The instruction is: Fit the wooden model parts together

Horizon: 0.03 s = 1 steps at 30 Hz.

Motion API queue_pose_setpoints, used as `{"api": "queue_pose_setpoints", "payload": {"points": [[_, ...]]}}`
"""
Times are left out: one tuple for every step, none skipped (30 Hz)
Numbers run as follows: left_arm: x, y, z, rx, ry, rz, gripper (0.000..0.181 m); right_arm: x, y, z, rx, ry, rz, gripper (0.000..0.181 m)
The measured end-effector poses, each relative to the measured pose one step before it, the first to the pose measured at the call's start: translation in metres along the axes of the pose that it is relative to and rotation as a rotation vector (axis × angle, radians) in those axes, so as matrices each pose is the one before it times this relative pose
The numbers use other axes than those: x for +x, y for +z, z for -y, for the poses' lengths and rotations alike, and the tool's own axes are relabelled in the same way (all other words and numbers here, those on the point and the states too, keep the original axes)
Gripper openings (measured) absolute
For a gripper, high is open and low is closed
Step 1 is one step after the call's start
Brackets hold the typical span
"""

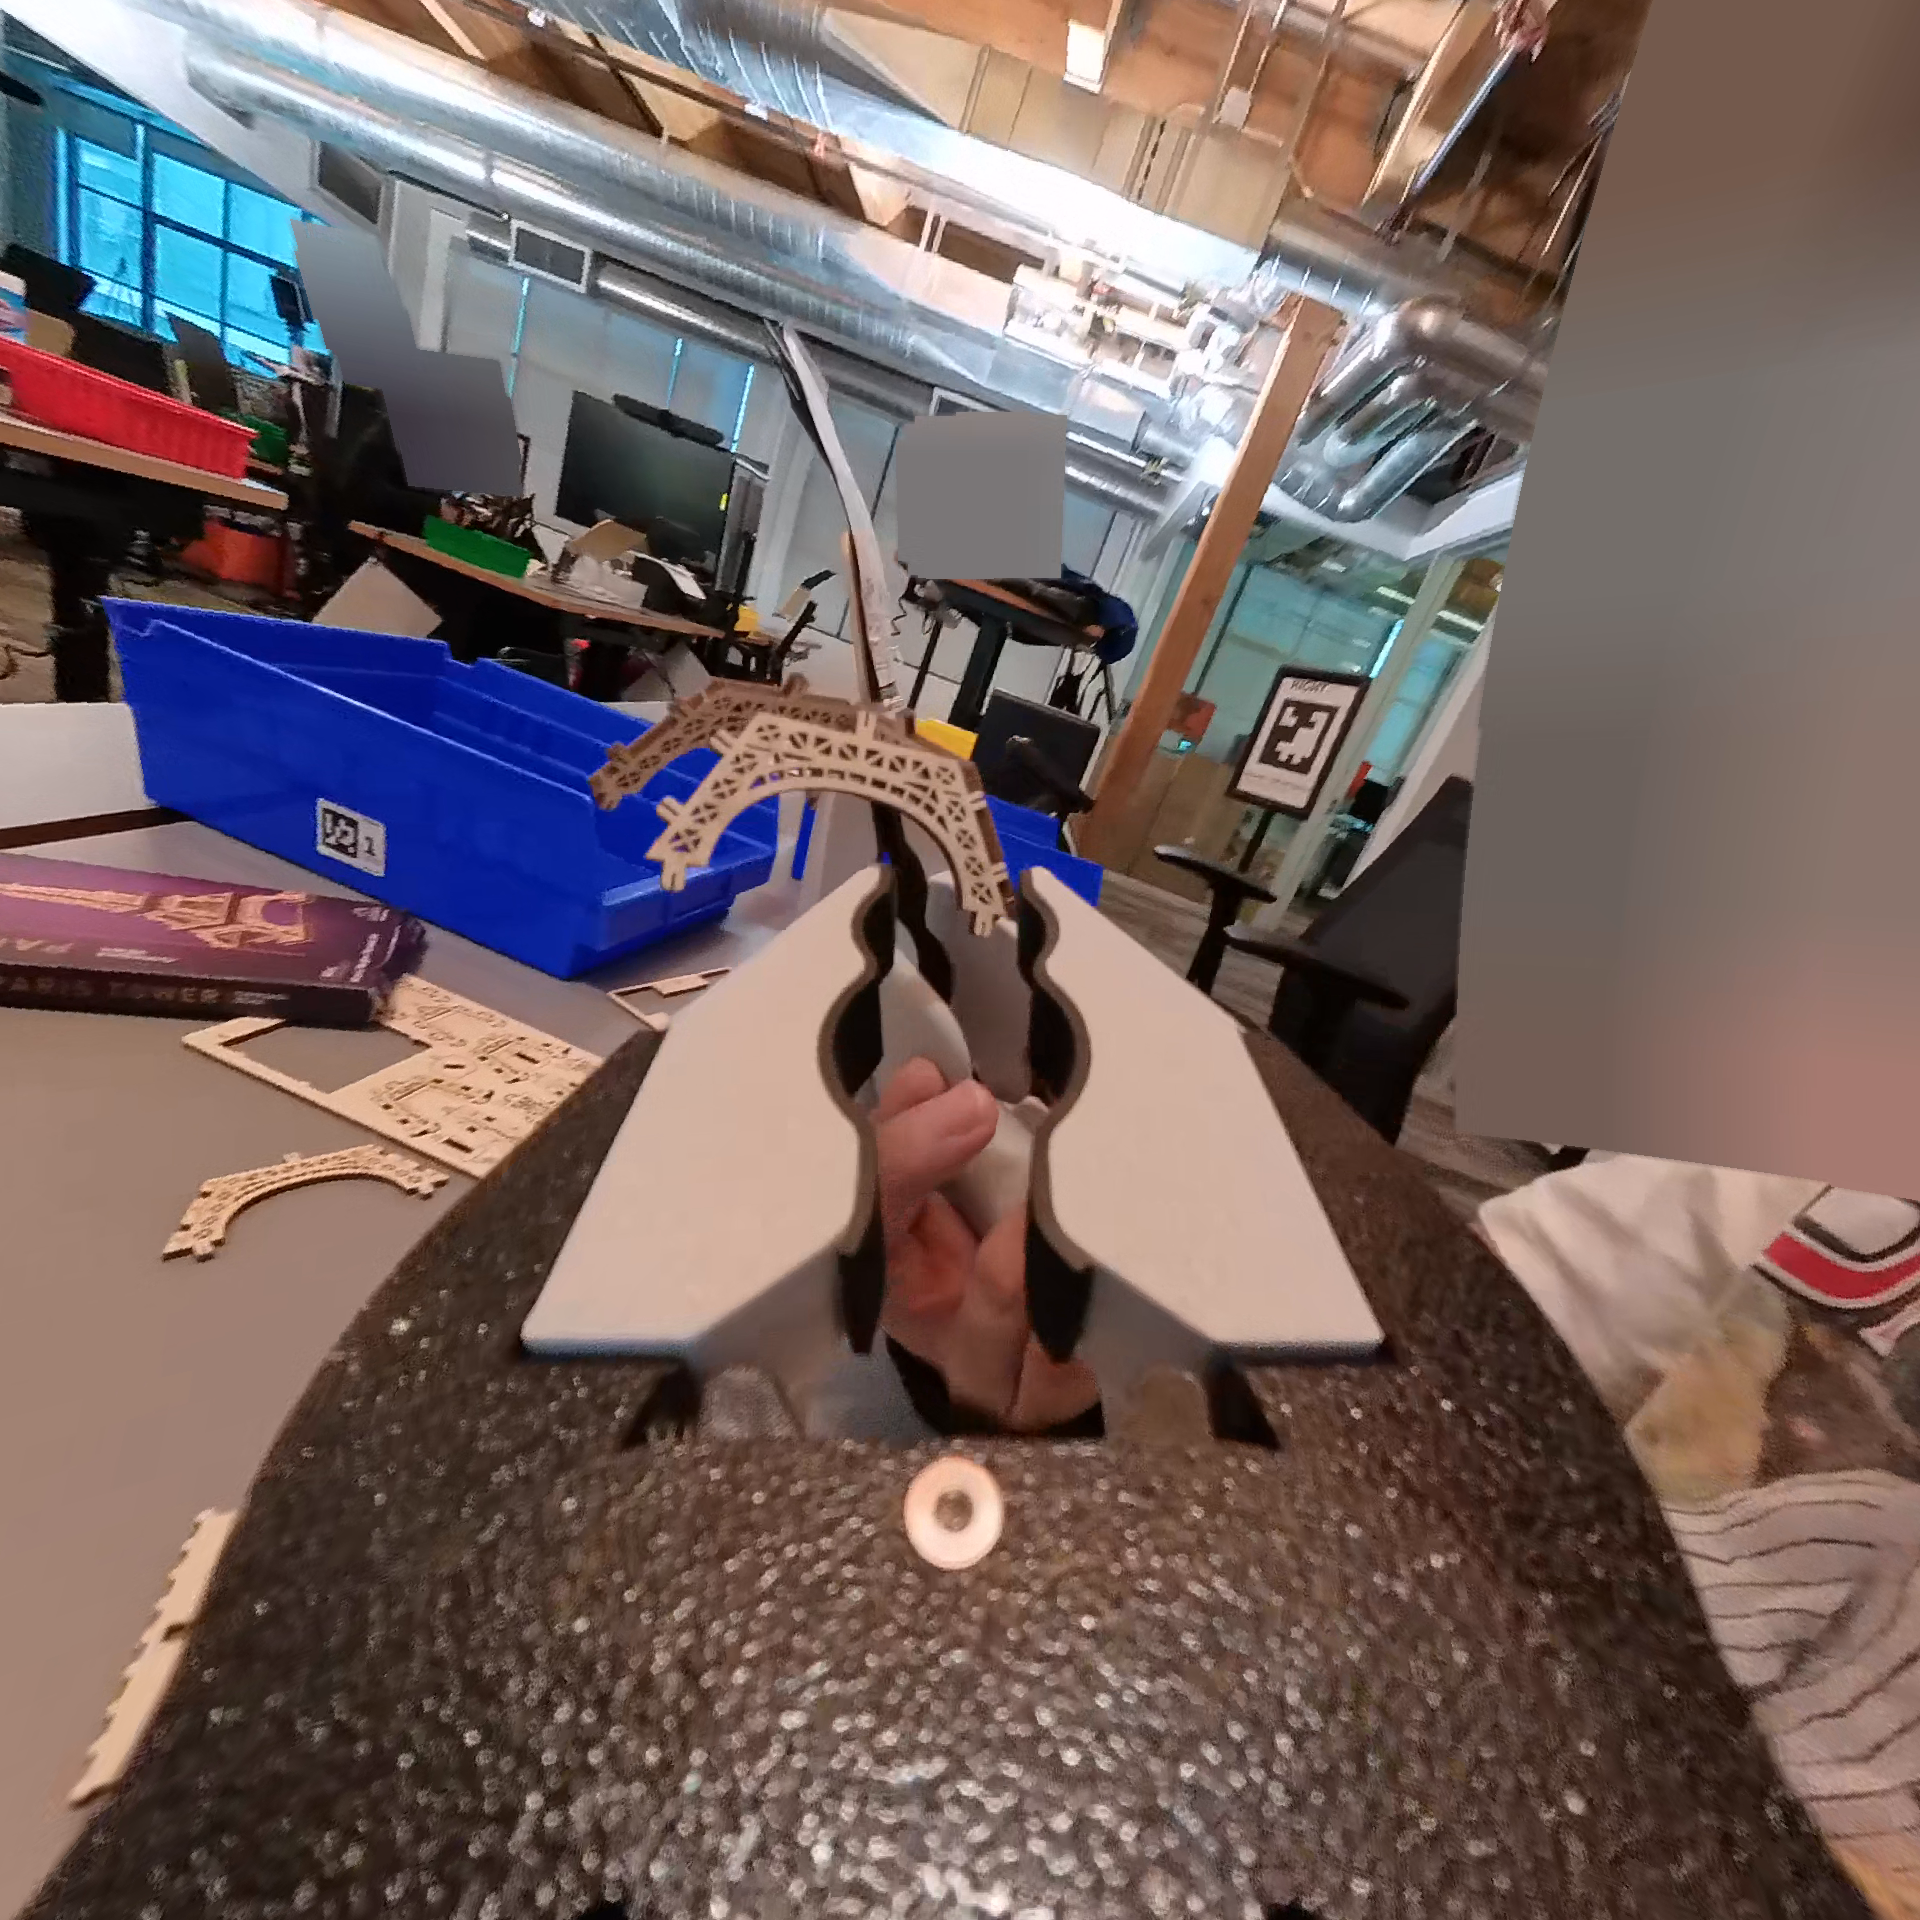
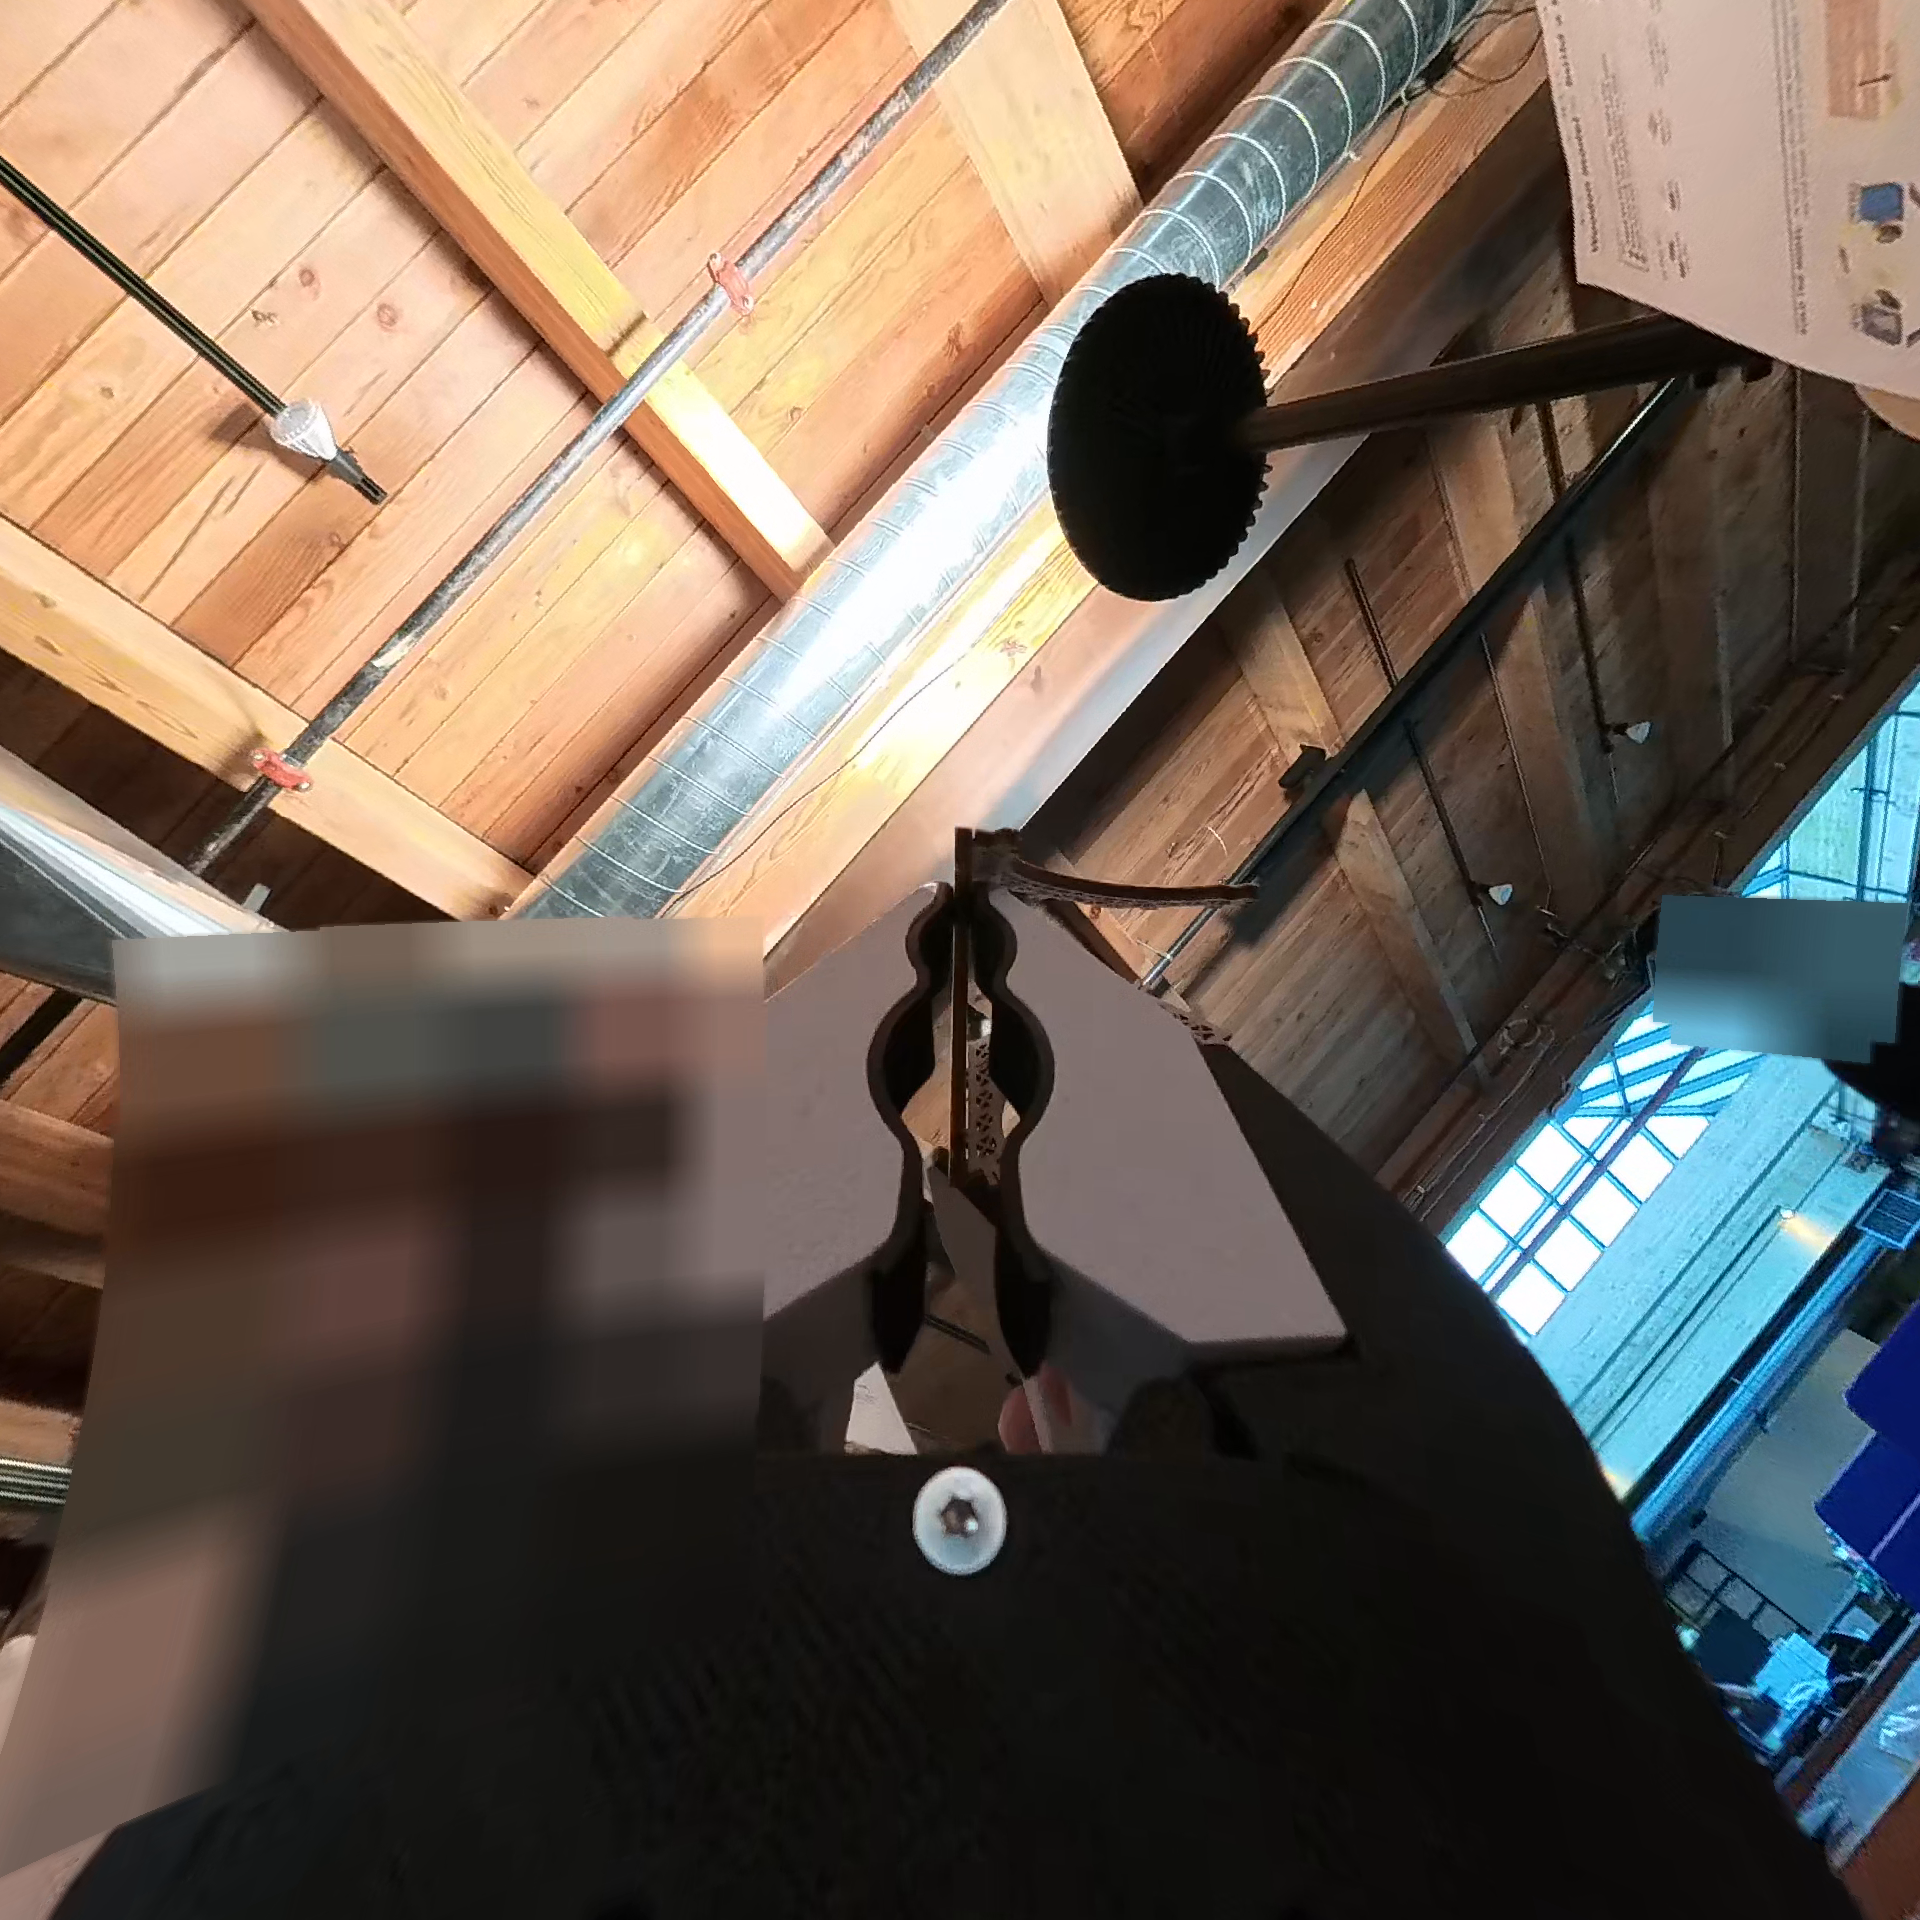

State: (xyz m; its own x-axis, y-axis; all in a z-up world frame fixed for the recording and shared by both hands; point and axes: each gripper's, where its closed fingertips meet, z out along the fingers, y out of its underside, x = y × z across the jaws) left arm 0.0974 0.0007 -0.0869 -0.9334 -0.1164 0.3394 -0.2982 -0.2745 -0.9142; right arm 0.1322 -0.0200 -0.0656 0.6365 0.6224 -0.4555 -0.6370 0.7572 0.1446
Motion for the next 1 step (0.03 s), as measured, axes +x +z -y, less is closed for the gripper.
{"api": "queue_pose_setpoints", "payload": {"points": [[-0.00036, 0.00016, -0.00043, -0.0040, 0.0117, 0.0091, 0.020, -0.00028, 0.00009, -0.00087, -0.0067, -0.0110, 0.0010, 0.000]]}}
